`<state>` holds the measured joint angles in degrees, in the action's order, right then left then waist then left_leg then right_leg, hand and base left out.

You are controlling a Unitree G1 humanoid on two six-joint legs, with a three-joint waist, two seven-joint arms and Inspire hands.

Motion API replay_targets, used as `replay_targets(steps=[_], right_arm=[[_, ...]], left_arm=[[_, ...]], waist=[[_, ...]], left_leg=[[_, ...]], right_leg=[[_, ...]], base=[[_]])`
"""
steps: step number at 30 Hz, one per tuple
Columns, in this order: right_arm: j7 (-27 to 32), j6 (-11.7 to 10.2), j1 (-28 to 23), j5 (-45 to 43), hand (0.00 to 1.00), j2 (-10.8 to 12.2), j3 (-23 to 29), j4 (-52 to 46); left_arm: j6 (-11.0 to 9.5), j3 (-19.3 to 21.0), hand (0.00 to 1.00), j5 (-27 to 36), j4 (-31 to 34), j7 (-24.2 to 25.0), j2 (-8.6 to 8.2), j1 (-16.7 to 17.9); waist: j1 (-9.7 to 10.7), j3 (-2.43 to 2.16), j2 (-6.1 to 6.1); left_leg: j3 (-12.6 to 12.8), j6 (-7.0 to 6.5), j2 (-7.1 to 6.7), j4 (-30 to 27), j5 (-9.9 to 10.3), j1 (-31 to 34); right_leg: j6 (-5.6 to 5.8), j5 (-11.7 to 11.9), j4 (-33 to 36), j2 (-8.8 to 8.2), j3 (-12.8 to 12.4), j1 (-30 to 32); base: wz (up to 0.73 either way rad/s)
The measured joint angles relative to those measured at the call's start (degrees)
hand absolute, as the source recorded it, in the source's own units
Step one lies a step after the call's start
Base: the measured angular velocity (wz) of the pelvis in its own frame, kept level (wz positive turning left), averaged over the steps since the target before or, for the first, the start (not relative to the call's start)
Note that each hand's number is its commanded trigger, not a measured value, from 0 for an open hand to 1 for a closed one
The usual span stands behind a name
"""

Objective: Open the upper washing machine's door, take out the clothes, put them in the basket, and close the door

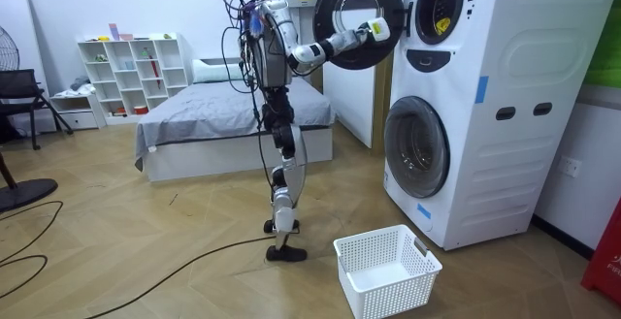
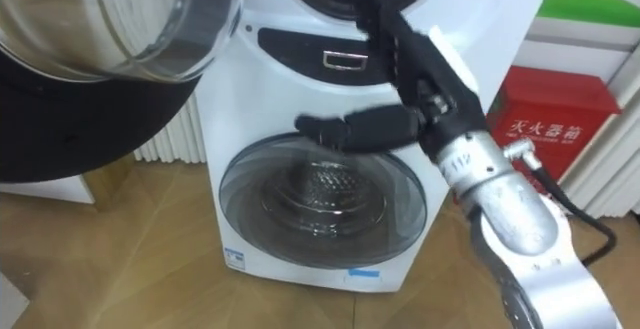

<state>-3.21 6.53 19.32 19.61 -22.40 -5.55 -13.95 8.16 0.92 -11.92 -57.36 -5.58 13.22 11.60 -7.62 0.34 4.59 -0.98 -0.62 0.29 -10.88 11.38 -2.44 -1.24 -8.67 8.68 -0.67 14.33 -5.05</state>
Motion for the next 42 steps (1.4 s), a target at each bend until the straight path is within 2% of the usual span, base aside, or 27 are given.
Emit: replay_targets(steps=[4,8,11,15,19,22,23,24,27,28,29,30,31,32,33,34,35,36,37,39,40,42], right_arm=[[1.12,-0.26,0.42,3.12,0.0,1.94,-0.01,0.6],[2.63,-0.53,2.58,6.03,0.0,3.26,-0.01,4.24],[4.8,-0.85,3.18,7.22,0.0,3.61,0.0,5.73],[5.91,-1.0,3.19,7.15,0.0,3.83,-0.01,6.75],[7.93,-1.17,3.19,6.66,0.0,4.06,-0.08,7.01],[8.71,-2.92,3.18,5.67,0.0,4.04,-0.77,7.89],[8.71,-3.36,3.18,4.53,0.0,4.05,-1.63,8.85],[8.65,-3.39,3.18,4.5,0.0,4.06,-2.17,9.71],[8.63,-3.42,3.18,4.61,0.0,4.06,-2.23,11.51],[8.62,-3.44,3.18,5.0,0.0,4.11,-2.27,11.49],[8.8,-3.46,3.19,4.89,0.0,4.15,-2.31,11.5],[9.25,-3.5,3.19,4.23,0.0,4.14,-2.3,11.52],[9.65,-3.58,3.16,4.46,0.0,4.04,-2.25,12.09],[9.77,-3.57,3.19,4.95,0.0,3.83,-2.16,12.5],[10.07,-3.45,3.2,5.96,0.0,3.35,-1.99,13.06],[10.06,-3.38,3.2,6.34,0.0,3.32,-1.93,13.27],[9.94,-3.15,3.2,6.74,0.0,3.38,-1.96,13.24],[9.99,-3.15,3.2,6.87,0.0,3.36,-1.95,13.13],[10.18,-3.15,3.22,6.94,0.0,3.34,-1.94,13.14],[10.78,-3.12,3.27,6.96,0.0,3.36,-1.71,13.13],[10.95,-3.13,3.28,6.93,0.0,3.3,-1.55,13.13],[11.94,-3.14,3.32,5.36,0.0,3.01,-1.52,13.11]], left_arm=[[0.0,-0.07,0.0,0.01,-0.3,0.0,-0.75,0.51],[0.02,-0.11,0.0,-0.01,-0.87,0.0,-1.12,0.79],[0.11,-0.1,0.0,-0.07,-0.85,0.0,-1.12,1.0],[0.13,0.01,0.0,-0.06,-0.94,0.0,-1.11,1.39],[0.25,-0.1,0.0,-0.15,-1.12,0.0,-1.4,1.12],[0.24,-0.52,0.0,-0.03,-1.28,0.01,-1.59,1.25],[0.15,-0.56,0.0,-0.08,-1.62,0.01,-1.54,1.25],[-0.01,-0.42,0.0,-0.05,-2.19,0.01,-1.48,1.2],[0.25,-0.09,0.0,-0.07,-2.17,0.02,-1.48,1.06],[0.27,-0.15,0.0,-0.04,-2.18,0.02,-1.49,1.25],[0.29,-0.37,0.0,0.02,-2.31,0.02,-1.49,1.55],[0.26,-0.35,0.0,0.05,-2.28,0.02,-1.44,2.03],[0.19,-0.35,0.0,0.0,-2.12,0.01,-1.37,1.93],[0.17,-0.36,0.0,0.01,-2.03,0.01,-1.4,2.05],[0.2,-0.37,0.0,0.02,-1.91,0.02,-1.5,2.25],[0.19,-0.18,0.0,0.01,-1.83,0.02,-1.5,2.52],[0.19,0.63,0.0,0.01,-1.82,0.02,-1.48,3.19],[0.18,1.49,0.0,0.01,-1.86,0.02,-1.21,3.54],[0.18,1.54,0.0,0.02,-1.84,0.02,-0.91,3.48],[-0.17,1.72,0.0,0.01,-2.41,0.02,-0.62,2.38],[-0.22,1.69,0.0,0.01,-2.69,0.01,-0.66,1.8],[-0.84,1.66,0.0,0.26,-2.81,0.01,-0.64,-0.42]], waist=[[-0.35,0.07,-0.26],[-0.51,0.33,-0.65],[-0.53,0.44,-0.92],[-0.64,0.34,-1.43],[-0.64,0.28,-1.33],[-1.1,0.35,-1.3],[-1.94,0.38,-1.35],[-2.22,0.61,-1.69],[-2.34,0.04,-0.86],[-2.63,0.03,-0.82],[-2.84,0.03,-0.81],[-2.34,0.24,-0.47],[-2.3,0.5,0.03],[-2.59,0.46,0.27],[-3.17,0.31,0.47],[-3.91,0.36,0.31],[-4.75,0.27,-0.01],[-4.59,0.02,-0.01],[-4.19,-0.13,0.27],[-3.33,-0.56,1.31],[-3.15,-0.5,1.44],[-1.81,-0.35,1.34]], left_leg=[[-0.19,-0.01,-0.02,0.01,0.0,-0.48],[-0.25,-0.01,-0.03,-0.06,0.0,-0.48],[-0.79,0.0,-0.05,-0.04,0.02,-0.12],[-0.99,0.03,-0.02,-0.85,0.03,0.27],[-0.98,0.05,0.05,-1.79,0.1,0.61],[-0.93,0.3,0.84,-6.31,2.32,2.1],[-0.72,0.58,1.11,-8.61,3.42,2.69],[-0.8,0.88,1.28,-10.56,4.51,3.38],[-0.84,1.35,1.87,-11.96,5.13,4.92],[-0.82,1.5,1.95,-12.09,5.02,5.11],[-0.43,1.85,2.02,-13.69,4.76,5.91],[0.67,2.59,2.0,-18.14,4.0,8.78],[0.87,3.01,1.65,-19.5,3.97,11.84],[0.86,3.18,1.11,-17.61,3.78,13.12],[0.83,3.31,0.53,-13.0,1.85,15.35],[0.9,2.99,0.44,-11.65,-0.22,16.25],[0.89,2.5,0.4,-9.48,-3.62,16.92],[0.91,1.16,0.07,-8.11,-6.61,16.2],[1.14,0.42,-0.18,-7.71,-7.54,15.89],[2.23,-0.93,-1.72,-7.77,-7.61,15.29],[2.27,-1.36,-2.18,-8.09,-7.3,14.96],[2.49,-2.38,-3.77,-9.63,-5.46,14.68]], right_leg=[[0.01,-0.01,-0.03,-0.01,0.07,-0.57],[0.03,-0.02,-0.05,-0.02,0.34,-0.68],[0.07,-0.04,-0.05,-0.06,0.87,-0.72],[0.13,-0.08,-0.03,-0.13,1.58,-0.72],[0.17,-0.16,0.23,-0.1,1.57,-0.74],[-0.39,-1.93,2.71,0.08,0.77,-0.16],[-0.68,-2.75,4.01,0.36,0.28,0.11],[-1.12,-3.5,4.99,0.77,0.04,0.24],[-1.85,-5.02,7.05,0.67,-0.03,1.99],[-2.02,-5.15,7.27,0.68,0.0,2.18],[-2.33,-5.38,7.26,0.72,0.15,2.19],[-2.83,-5.66,7.19,0.63,-0.31,2.09],[-3.33,-6.04,7.24,0.39,-1.51,2.04],[-3.37,-6.17,7.24,0.39,-2.41,2.07],[-2.95,-6.61,7.24,0.35,-3.62,1.94],[-2.47,-6.93,7.22,0.27,-4.07,1.89],[-1.84,-7.48,7.21,0.22,-4.79,1.61],[-1.16,-7.78,7.16,0.04,-4.8,1.36],[-1.04,-7.84,7.07,-0.2,-4.64,1.16],[-0.24,-8.5,6.96,-2.2,-3.77,0.46],[-0.01,-8.63,6.98,-2.71,-3.39,-0.09],[1.7,-9.63,8.85,-4.44,-3.07,-1.05]], base=[[0.03],[0.01],[0.09],[0.05],[0.02],[-0.03],[-0.14],[-0.06],[0.07],[0.11],[0.27],[0.46],[0.42],[0.22],[-0.05],[-0.24],[-0.26],[-0.16],[0.05],[0.09],[0.1],[0.15]])
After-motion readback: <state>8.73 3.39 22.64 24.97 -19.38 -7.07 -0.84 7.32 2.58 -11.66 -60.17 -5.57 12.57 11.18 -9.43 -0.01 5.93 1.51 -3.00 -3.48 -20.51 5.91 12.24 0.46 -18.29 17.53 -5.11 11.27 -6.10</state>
